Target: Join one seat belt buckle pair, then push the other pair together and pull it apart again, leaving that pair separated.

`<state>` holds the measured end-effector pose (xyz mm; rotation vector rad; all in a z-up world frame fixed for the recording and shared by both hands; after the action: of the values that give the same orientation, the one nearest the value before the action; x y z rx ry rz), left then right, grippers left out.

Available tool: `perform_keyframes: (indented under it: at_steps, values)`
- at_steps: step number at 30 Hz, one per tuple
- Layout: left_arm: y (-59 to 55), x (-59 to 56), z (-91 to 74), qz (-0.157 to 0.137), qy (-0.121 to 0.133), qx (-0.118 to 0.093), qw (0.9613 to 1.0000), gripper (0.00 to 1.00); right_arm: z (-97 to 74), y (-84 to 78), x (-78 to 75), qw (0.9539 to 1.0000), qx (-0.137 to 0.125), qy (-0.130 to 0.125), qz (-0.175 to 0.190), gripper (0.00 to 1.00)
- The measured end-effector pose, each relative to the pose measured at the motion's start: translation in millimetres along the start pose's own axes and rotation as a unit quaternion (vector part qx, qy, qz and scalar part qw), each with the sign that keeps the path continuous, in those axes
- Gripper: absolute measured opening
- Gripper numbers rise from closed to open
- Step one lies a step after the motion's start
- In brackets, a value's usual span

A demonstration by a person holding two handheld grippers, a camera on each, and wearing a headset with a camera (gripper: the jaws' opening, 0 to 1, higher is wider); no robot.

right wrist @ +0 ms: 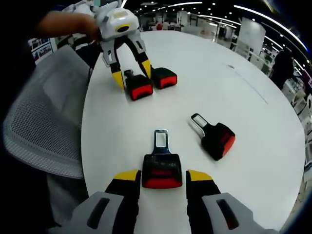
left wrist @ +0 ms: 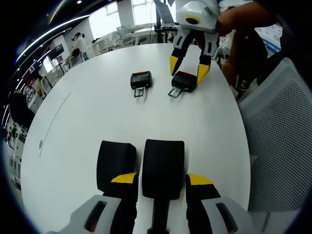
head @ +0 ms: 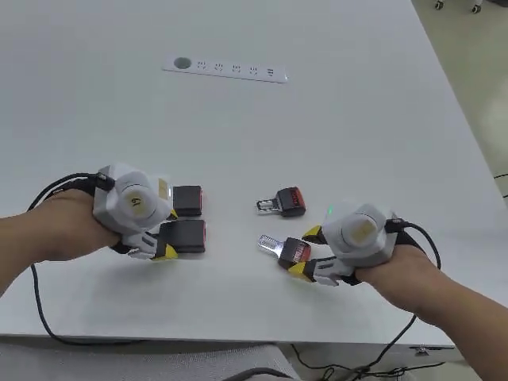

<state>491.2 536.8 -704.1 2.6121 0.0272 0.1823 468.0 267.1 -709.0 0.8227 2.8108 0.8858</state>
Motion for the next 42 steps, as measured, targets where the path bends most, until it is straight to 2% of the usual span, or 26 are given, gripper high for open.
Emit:
perform_keyframes:
  at_steps: [2,6,12,16,17,28,38,42]
  values:
    - [2.3,-1.0,2.8,0.007,-0.003,0.001,1.0,0.36,1.2,1.2,-0.7,1.0,0.004,0.003,0.0,0.34]
    - [3.2,-2.6,8.4,0.015,-0.005,0.012,0.9998,0.37,5.0,4.6,0.9,0.9999,0.006,0.012,-0.004,0.33]
    - [5.4,-3.6,6.5,0.025,-0.006,0.012,0.9996,0.36,8.9,2.4,-1.4,0.9996,0.018,0.013,-0.015,0.32]
    - [2.1,-5.5,7.2,0.037,-0.007,0.011,0.9992,0.36,9.2,-2.6,-1.5,0.9985,0.04,0.008,-0.036,0.33]
    - [1.9,-6.2,7.2,0.04,-0.006,0.011,0.9991,0.35,7.0,-1.0,-2.6,0.9992,0.031,0.012,-0.02,0.33]
    - [-0.3,-9.6,8.1,0.04,-0.007,0.024,0.9989,0.35,8.5,0.2,-3.6,0.9974,0.046,0.024,-0.049,0.33]
    - [2.0,-15.5,5.9,0.029,-0.009,0.025,0.9992,0.35,10.6,0.2,-4.8,0.9959,0.049,0.034,-0.068,0.33]
    - [0.1,-13.4,8.6,0.028,-0.012,0.031,0.9991,0.34,12.7,3.8,-6.0,0.9921,0.061,0.05,-0.098,0.34]
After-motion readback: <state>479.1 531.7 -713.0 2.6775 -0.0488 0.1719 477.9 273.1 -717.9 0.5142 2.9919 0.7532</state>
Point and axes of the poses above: the centre of the closed fingertips' face, and the gripper's own axes: z roughly forward along the fingers, x roughly to its left, y roughly out of its top, the point moved 9 cm from there along -z, roughly backward along the fingers, and after that the axes turned 9 degrees about z, right-handed, at the moved point
